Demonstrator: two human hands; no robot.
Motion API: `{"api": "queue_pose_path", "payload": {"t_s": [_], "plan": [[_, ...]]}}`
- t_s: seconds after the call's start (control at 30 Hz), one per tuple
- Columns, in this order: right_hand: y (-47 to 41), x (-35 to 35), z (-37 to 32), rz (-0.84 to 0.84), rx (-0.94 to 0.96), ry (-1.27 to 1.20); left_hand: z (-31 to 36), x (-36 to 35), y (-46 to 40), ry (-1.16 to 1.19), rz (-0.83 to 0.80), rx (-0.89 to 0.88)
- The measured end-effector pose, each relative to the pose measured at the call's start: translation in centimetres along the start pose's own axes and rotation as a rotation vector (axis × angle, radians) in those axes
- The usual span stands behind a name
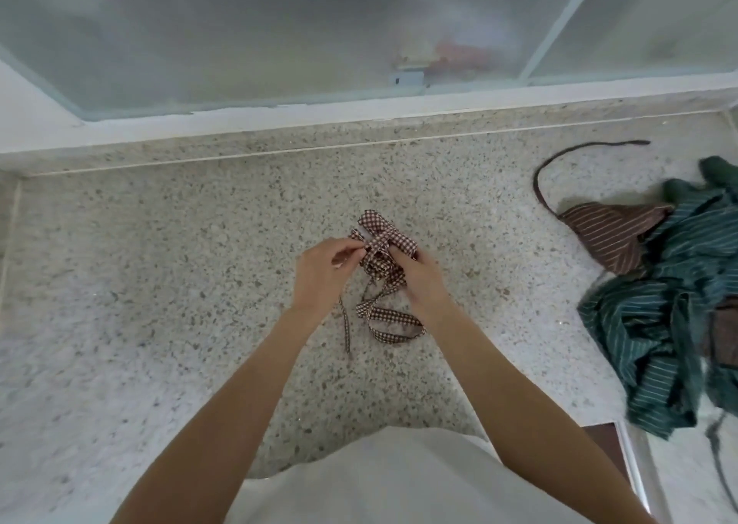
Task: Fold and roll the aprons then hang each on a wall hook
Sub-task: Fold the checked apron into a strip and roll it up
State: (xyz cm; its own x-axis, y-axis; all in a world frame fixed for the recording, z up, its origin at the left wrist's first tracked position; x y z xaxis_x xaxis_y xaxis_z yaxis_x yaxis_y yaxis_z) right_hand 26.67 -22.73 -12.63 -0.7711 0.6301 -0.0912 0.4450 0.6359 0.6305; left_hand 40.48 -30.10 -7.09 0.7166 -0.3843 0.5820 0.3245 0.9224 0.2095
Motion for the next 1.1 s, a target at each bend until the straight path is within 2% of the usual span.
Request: {"api": "queue_pose_path", "payload": {"t_s": [0.07, 0.17, 0.2, 0.27, 0.3, 0.37, 0.47, 0.57, 0.67, 0.7, 0.77, 0.87, 0.93, 1.0, 1.07, 1.1], "plan": [[-1.8, 0.8, 0.6, 0.060, -0.003, 0.150, -1.4, -2.0, -1.7, -0.006, -0.067, 0.062], [-3.0, 2.4, -0.2, 0.094, 0.120, 0.607, -1.9, -4.9, -3.2, -0.044, -0.141, 0.046], [-3.2, 3.2, -0.9, 0.136, 0.220, 0.761, -1.9, -5.9, -3.5, -0.054, -0.161, 0.031], [-2.0, 3.5, -3.6, 0.221, 0.600, 1.011, -1.5, -6.9, -3.6, -0.071, -0.185, -0.014], [-1.6, 3.4, -4.7, 0.215, 0.766, 1.054, -1.3, -7.4, -3.7, -0.073, -0.197, -0.036], [-1.4, 2.2, -5.7, 0.029, 0.937, 1.055, -1.2, -7.8, -3.6, -0.086, -0.208, -0.072], [-1.9, 0.1, -5.4, -0.277, 0.932, 1.196, -1.7, -7.1, -3.2, -0.061, -0.148, -0.033], [-2.5, -0.9, -5.0, -0.366, 0.956, 1.412, -2.4, -5.7, -2.3, -0.126, 0.002, -0.081], [-3.2, -1.4, -4.8, -0.414, 0.876, 1.597, -2.6, -5.5, -1.1, -0.335, 0.160, -0.261], [-3.4, -1.5, -4.7, -0.418, 0.875, 1.642, -2.6, -6.0, -0.7, -0.377, 0.159, -0.306], [-3.1, -1.9, -4.9, -0.416, 0.920, 1.706, -2.5, -7.2, -0.2, -0.395, 0.046, -0.301], [-2.5, -2.4, -4.6, -0.416, 1.030, 1.825, -3.2, -8.7, -0.1, -0.442, -0.191, -0.004], [-2.2, -2.9, -4.3, -0.422, 1.119, 1.853, -3.6, -8.9, -0.2, -0.563, -0.213, 0.110], [-1.8, -3.9, -4.0, -0.536, 1.163, 1.816, -3.6, -9.3, -0.3, -0.659, -0.222, 0.160], [-1.7, -4.7, -3.4, -0.671, 1.056, 1.830, -3.1, -9.4, -0.4, -0.718, -0.225, 0.182], [-1.9, -4.8, -3.3, -0.684, 1.005, 1.861, -3.0, -9.4, -0.5, -0.740, -0.230, 0.189]]}}
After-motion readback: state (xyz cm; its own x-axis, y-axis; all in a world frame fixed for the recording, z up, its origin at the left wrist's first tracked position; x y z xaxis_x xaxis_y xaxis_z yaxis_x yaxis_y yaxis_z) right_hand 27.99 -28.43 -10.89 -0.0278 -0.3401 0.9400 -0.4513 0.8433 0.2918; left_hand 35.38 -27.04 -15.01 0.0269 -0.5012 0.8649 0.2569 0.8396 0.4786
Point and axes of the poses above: each hand's wrist, its own y-axis away from the middle knuckle, its own x-axis out of the back of the hand, z = x × y, the point moved 6 cm from there along -y, towards the middle knuckle, and after that the axes turned 7 degrees about x, right-handed, at the moved point
